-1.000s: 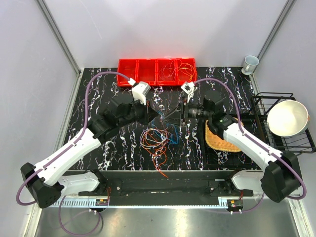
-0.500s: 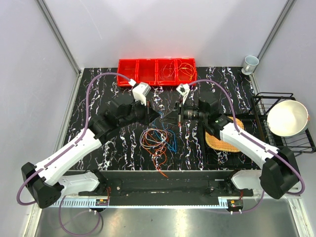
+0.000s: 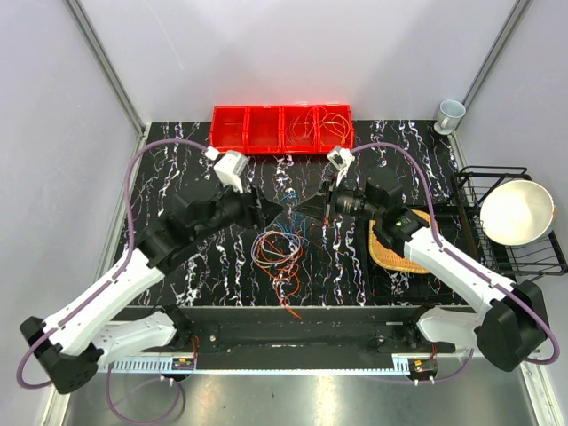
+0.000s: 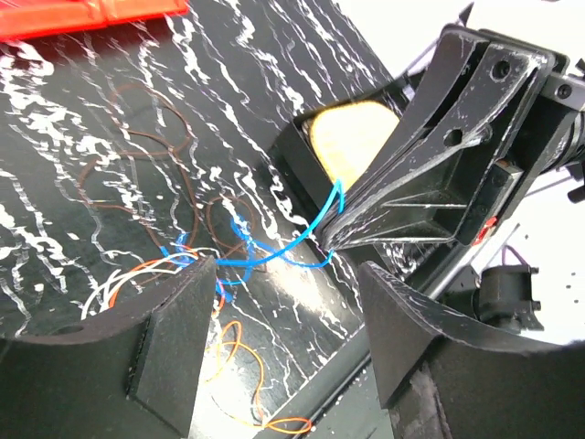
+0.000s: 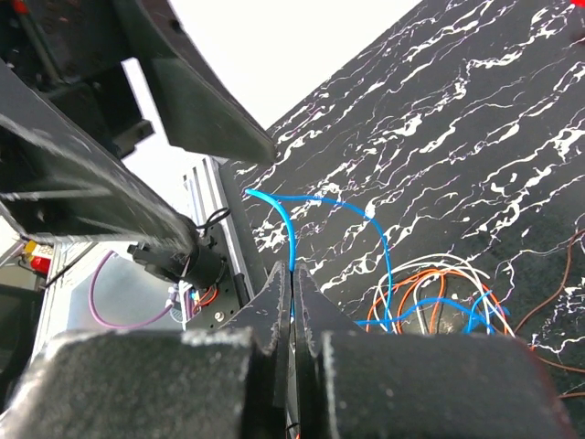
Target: Untangle the cables
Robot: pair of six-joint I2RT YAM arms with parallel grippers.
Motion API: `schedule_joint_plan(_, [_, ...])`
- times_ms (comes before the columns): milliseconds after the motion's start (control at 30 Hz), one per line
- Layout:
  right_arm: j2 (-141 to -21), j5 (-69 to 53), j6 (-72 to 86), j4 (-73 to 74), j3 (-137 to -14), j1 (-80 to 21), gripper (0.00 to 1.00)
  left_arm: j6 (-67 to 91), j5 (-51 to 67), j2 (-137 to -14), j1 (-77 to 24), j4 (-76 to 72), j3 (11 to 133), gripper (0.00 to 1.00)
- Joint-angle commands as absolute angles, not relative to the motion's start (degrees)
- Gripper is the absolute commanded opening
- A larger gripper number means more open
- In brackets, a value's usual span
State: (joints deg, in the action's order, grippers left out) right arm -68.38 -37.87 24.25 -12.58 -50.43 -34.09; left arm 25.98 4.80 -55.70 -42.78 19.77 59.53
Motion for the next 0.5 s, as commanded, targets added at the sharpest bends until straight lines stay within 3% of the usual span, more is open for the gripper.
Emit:
schedule_joint_plan(0, [-66.3, -35.3, 23.6, -14.2, -50.7, -34.5, 0.00, 26.8, 0.1, -51.8, -42.4, 17.8, 57.1, 0.65])
schedule_joint_plan(167, [-66.4, -34.5, 25.2, -14.2, -52.0, -34.5, 0.00, 25.7, 1.1, -50.0, -42.5, 12.9, 51.6, 0.68])
schedule_joint_plan(333, [-67.0, -33.6, 26.3, -13.9, -53.1, -34.5, 0.00, 25.0, 1.9, -49.5, -42.6, 8.0, 48.6, 0.85])
schedule_joint_plan(467, [-68.1, -33.5, 26.5, -12.9, -54.3, -34.5, 0.00, 25.5, 1.7, -49.5, -43.1, 4.1, 45.9, 0.89])
